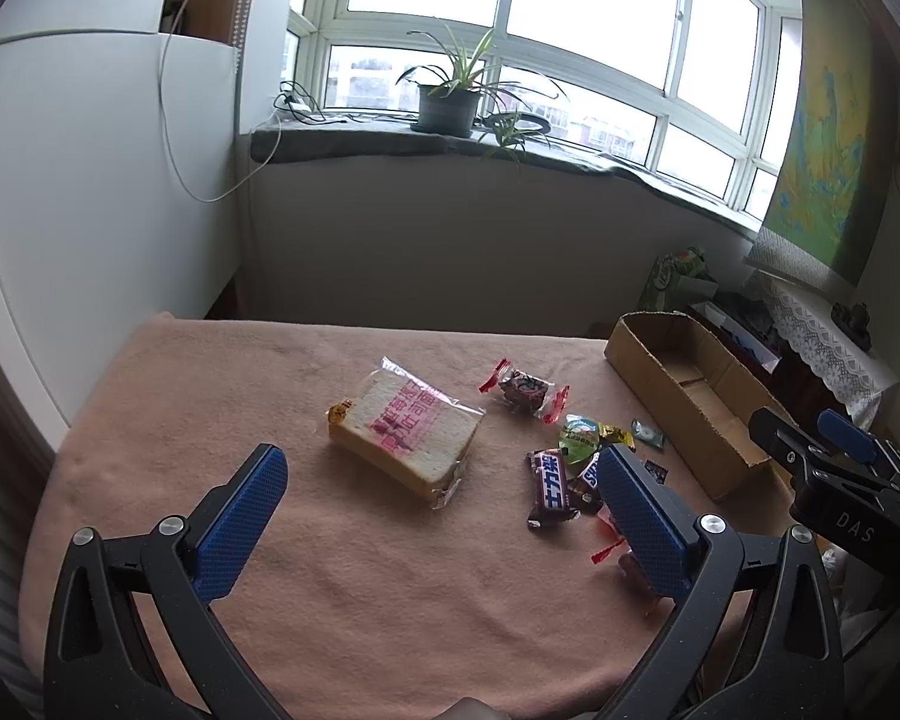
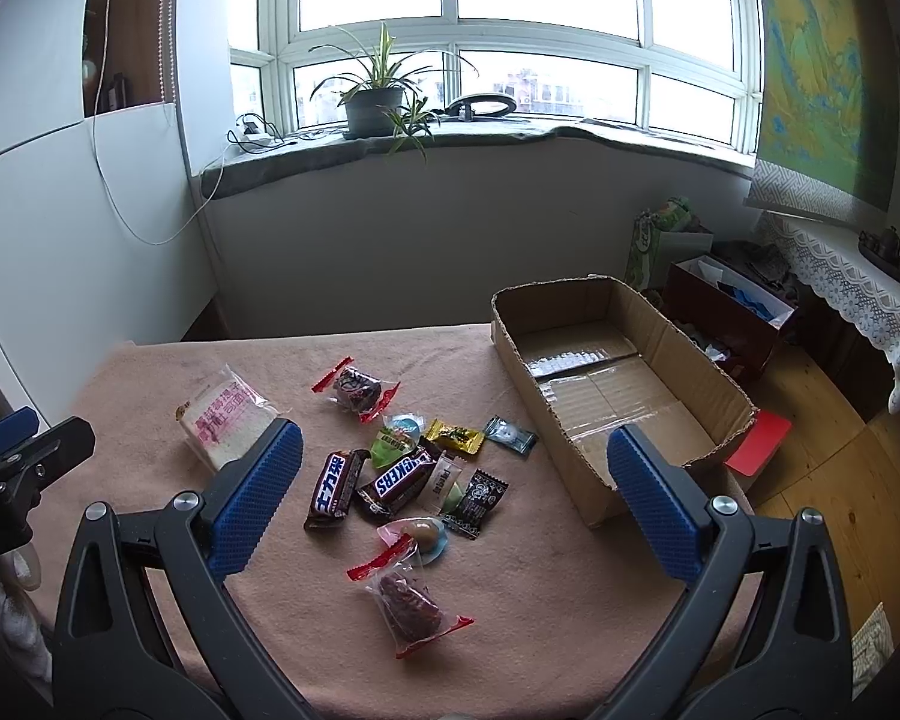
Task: Organize snacks
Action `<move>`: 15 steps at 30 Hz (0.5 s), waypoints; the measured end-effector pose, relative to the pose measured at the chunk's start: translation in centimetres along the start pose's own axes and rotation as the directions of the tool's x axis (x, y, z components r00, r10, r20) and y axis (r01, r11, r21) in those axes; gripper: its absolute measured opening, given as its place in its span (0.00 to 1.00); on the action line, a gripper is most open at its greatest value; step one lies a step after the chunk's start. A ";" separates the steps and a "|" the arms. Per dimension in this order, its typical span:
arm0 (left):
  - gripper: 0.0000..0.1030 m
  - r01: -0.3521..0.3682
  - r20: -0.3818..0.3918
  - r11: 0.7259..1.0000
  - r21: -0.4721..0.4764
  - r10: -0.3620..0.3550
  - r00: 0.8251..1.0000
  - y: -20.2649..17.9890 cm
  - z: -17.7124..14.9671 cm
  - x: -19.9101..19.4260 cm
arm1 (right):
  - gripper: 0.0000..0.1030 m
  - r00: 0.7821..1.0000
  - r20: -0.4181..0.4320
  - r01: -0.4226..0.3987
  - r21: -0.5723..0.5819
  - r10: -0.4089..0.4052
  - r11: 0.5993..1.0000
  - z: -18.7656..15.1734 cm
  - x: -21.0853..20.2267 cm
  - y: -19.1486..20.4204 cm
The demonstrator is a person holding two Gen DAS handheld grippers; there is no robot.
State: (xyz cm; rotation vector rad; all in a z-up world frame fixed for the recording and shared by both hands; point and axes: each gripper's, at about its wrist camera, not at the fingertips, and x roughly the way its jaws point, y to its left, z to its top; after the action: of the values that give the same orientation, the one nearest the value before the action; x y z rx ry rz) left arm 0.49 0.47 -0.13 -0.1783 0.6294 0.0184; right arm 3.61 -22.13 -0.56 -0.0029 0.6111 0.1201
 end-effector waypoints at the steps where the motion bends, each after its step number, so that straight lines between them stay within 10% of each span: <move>1: 0.99 -0.001 0.000 1.000 0.000 0.001 1.000 0.0 0.0 0.0 | 1.00 1.000 -0.001 0.000 -0.001 0.000 1.000 0.0 0.0 0.0; 15: 0.99 0.006 -0.011 1.000 0.008 -0.006 1.000 -0.3 -0.2 0.4 | 1.00 1.000 -0.006 0.000 0.001 0.000 1.000 -0.1 0.1 0.0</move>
State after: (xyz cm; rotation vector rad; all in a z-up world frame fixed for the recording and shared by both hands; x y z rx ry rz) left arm 0.77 0.14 -0.48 -0.1720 0.6397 0.0093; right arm 3.61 -22.14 -0.73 -0.0027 0.6171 0.1198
